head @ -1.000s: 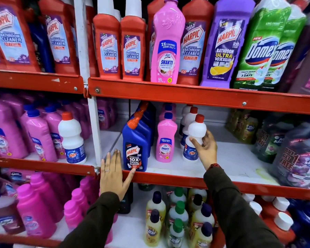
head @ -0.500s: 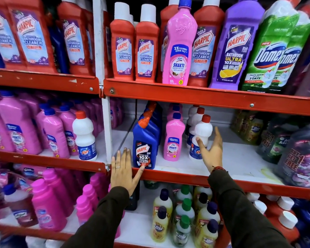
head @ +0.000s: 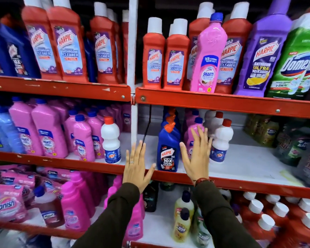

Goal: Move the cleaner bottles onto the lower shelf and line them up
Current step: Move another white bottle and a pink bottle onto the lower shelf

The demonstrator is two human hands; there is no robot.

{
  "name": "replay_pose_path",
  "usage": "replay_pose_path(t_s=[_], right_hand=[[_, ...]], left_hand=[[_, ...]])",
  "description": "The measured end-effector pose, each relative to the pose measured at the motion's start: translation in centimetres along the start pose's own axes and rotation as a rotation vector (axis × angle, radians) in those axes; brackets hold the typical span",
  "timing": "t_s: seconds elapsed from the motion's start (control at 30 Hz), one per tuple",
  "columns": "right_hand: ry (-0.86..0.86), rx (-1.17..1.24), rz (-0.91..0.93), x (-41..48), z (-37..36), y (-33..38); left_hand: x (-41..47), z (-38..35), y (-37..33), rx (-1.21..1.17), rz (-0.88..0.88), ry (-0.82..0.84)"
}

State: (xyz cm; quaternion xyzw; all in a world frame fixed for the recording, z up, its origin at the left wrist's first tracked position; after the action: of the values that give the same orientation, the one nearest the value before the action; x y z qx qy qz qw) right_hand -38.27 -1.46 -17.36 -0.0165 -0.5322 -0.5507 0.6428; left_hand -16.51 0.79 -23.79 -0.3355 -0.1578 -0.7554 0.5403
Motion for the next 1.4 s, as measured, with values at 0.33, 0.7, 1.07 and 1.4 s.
replay_pose_path(t_s=[0.33,0.7,1.07,1.4], right_hand=[[0.131,0.203,0.092,-3.4,-6.8,10.7],[0.591,0.507,-0.349,-3.4,-15.6,18.2],[0.567,0.496,-0.436,-2.2,-17.1,18.3],[0.459,0.566,-0.359,-2.4,-13.4,19.4]], left_hand=[[-3.8,4.3,10.5,0.079,0.046,-0.017],[-6.7,2.7,16.8,0.046,0.036,0.172],[-7.6,1.8,16.6,0.063,0.028,0.221],[-7.5,2.3,16.2,0.083,0.025,0.283]])
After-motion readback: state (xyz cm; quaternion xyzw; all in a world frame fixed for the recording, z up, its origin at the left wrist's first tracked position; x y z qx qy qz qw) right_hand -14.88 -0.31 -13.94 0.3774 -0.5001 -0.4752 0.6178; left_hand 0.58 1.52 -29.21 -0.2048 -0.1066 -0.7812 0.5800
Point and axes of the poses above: each hand's wrist, its own x-axis towards the middle knuckle, its own z-axis out of the back of the hand, y = z × x, the point moved 2 cm from there along x, towards the middle knuckle, and after that the axes turned 11 degrees about -z, right-handed, at the moved point
